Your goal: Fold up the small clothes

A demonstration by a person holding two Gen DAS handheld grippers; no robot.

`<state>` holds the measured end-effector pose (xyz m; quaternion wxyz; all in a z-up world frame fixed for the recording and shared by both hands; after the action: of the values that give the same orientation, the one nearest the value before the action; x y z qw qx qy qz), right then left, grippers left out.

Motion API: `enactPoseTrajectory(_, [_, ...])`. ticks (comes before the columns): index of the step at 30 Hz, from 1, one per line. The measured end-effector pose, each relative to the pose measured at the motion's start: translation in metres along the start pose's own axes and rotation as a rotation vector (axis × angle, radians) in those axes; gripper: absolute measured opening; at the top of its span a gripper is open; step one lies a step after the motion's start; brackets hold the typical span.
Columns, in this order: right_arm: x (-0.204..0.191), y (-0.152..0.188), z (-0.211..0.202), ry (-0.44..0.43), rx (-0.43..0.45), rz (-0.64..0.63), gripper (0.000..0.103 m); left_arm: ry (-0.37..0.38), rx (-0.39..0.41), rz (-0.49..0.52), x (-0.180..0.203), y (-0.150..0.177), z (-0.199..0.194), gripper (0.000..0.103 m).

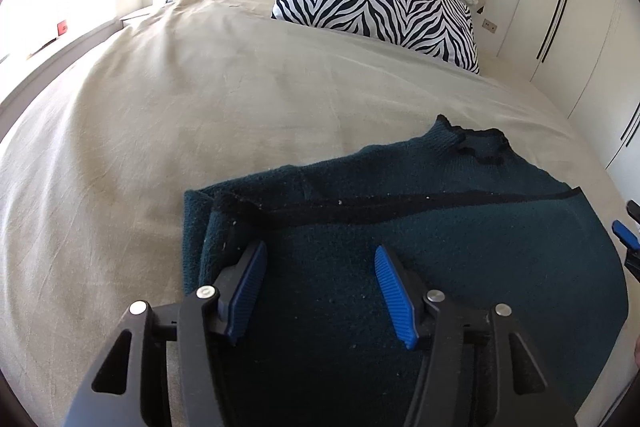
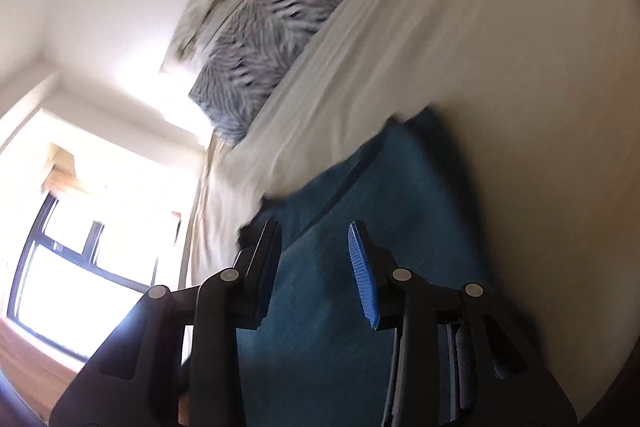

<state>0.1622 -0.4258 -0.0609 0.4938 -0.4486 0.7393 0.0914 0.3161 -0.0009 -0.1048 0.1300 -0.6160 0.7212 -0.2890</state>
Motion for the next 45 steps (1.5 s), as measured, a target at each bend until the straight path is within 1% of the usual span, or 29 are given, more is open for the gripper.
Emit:
enactPoseTrajectory(2, [-0.036,0.039,0.029,-0.049,-0.13,-0.085,0.035,-0.003,0.0,0.002,0.0,0.001,0.0,0.059])
enactPoseTrajectory(4, [-0.06,0.08,0.059,-0.092,-0.252,-0.145,0.035,-0.003,0.0,0.003,0.001,0.001,0.0,0.059])
enactPoseTrajectory(5, [-0.063,0.095,0.072,-0.095,-0.296,-0.156,0.035,-0.004,0.0,0.004,0.001,0.001,0.0,0.059])
enactPoseTrajectory(6, [-0.061,0.107,0.085,-0.074,-0.336,-0.161,0.035,-0.004,0.0,0.005,0.001,0.001,0.0,0.059])
enactPoseTrajectory(8, [-0.046,0.118,0.099,-0.024,-0.374,-0.127,0.034,-0.002,0.001,0.005,0.0,0.001,0.0,0.059])
enactPoseTrajectory(10, [-0.032,0.117,0.089,-0.057,-0.345,-0.091,0.033,-0.002,0.003,0.006,0.001,0.001,0.0,0.059])
enactPoseTrajectory(12, [-0.019,0.103,0.072,-0.041,-0.286,-0.058,0.033,-0.003,0.004,0.007,0.001,0.002,0.0,0.059])
enactPoseTrajectory(14, [-0.001,0.091,0.045,-0.031,-0.221,-0.016,0.033,-0.001,0.006,0.006,0.0,0.002,0.0,0.059])
enactPoseTrajectory(17, [0.04,0.063,0.002,-0.019,-0.104,0.078,0.032,0.001,0.009,0.005,0.001,0.002,0.0,0.059])
enactPoseTrajectory(19, [0.064,0.051,-0.023,0.013,-0.019,0.122,0.032,-0.001,0.009,0.006,0.001,0.002,0.0,0.06])
enactPoseTrajectory(21, [0.077,0.046,-0.047,0.048,0.049,0.157,0.032,-0.001,0.009,0.007,0.001,0.003,0.0,0.06])
enactPoseTrajectory(23, [0.08,0.048,-0.068,0.079,0.085,0.166,0.033,-0.006,0.005,0.009,0.002,0.002,-0.001,0.06])
enactPoseTrajectory(25, [0.07,0.05,-0.078,0.094,0.088,0.139,0.037,-0.011,-0.012,0.004,0.003,0.0,-0.004,0.06])
enactPoseTrajectory(26, [0.061,0.054,-0.075,0.082,0.079,0.118,0.041,-0.018,-0.025,-0.012,0.003,-0.001,-0.01,0.06])
enactPoseTrajectory(27, [0.048,0.057,-0.072,0.055,0.063,0.092,0.041,-0.013,-0.035,-0.037,0.005,0.0,-0.018,0.058])
enactPoseTrajectory(28, [0.031,0.06,-0.066,0.027,0.047,0.069,0.041,0.015,-0.041,-0.061,0.009,0.003,-0.029,0.058])
enactPoseTrajectory(30, [0.003,0.07,-0.05,-0.022,-0.003,0.027,0.044,0.113,-0.031,-0.081,0.028,0.013,-0.06,0.058])
enactPoseTrajectory(31, [-0.013,0.077,-0.035,-0.045,-0.042,0.004,0.045,0.151,-0.012,-0.067,0.042,0.019,-0.076,0.058])
enactPoseTrajectory(32, [-0.028,0.085,-0.018,-0.062,-0.083,-0.022,0.045,0.179,0.004,-0.033,0.059,0.027,-0.091,0.058])
enactPoseTrajectory(34, [-0.043,0.098,0.009,-0.064,-0.144,-0.047,0.045,0.221,-0.02,0.033,0.084,0.043,-0.098,0.061])
enactPoseTrajectory(35, [-0.045,0.102,0.019,-0.075,-0.165,-0.04,0.045,0.239,-0.048,0.049,0.092,0.051,-0.094,0.061])
enactPoseTrajectory(36, [-0.045,0.105,0.03,-0.097,-0.188,-0.014,0.045,0.24,-0.072,0.05,0.094,0.057,-0.086,0.061])
enactPoseTrajectory(37, [-0.039,0.107,0.038,-0.1,-0.214,0.023,0.045,0.225,-0.099,0.037,0.091,0.063,-0.077,0.061])
enactPoseTrajectory(38, [-0.031,0.11,0.045,-0.082,-0.238,0.062,0.045,0.212,-0.129,0.006,0.082,0.069,-0.067,0.06])
enactPoseTrajectory(39, [-0.023,0.112,0.048,-0.071,-0.249,0.081,0.045,0.218,-0.147,-0.032,0.071,0.075,-0.061,0.053])
enactPoseTrajectory(40, [-0.015,0.113,0.046,-0.06,-0.242,0.079,0.044,0.24,-0.145,-0.061,0.06,0.079,-0.059,0.047])
enactPoseTrajectory(41, [-0.007,0.113,0.04,-0.055,-0.23,0.074,0.043,0.252,-0.144,-0.079,0.053,0.082,-0.06,0.037])
enactPoseTrajectory(43, [0.008,0.111,0.025,-0.088,-0.204,0.104,0.043,0.274,-0.139,-0.086,0.041,0.088,-0.066,0.036])
enactPoseTrajectory(45, [0.027,0.104,0.007,-0.106,-0.158,0.142,0.042,0.292,-0.13,-0.082,0.027,0.094,-0.07,0.036])
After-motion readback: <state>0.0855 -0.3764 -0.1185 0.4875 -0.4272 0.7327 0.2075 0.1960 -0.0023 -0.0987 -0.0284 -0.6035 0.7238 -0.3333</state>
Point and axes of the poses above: each gripper's, at about its wrist camera, not at the fingertips, and z roughly the way its jaws point, x to its right, y to its underside, the point moved 4 cm from there along z, roughly the way its jaws point, and after that the axes turned 5 degrees about -x, right-handed, at the moved point
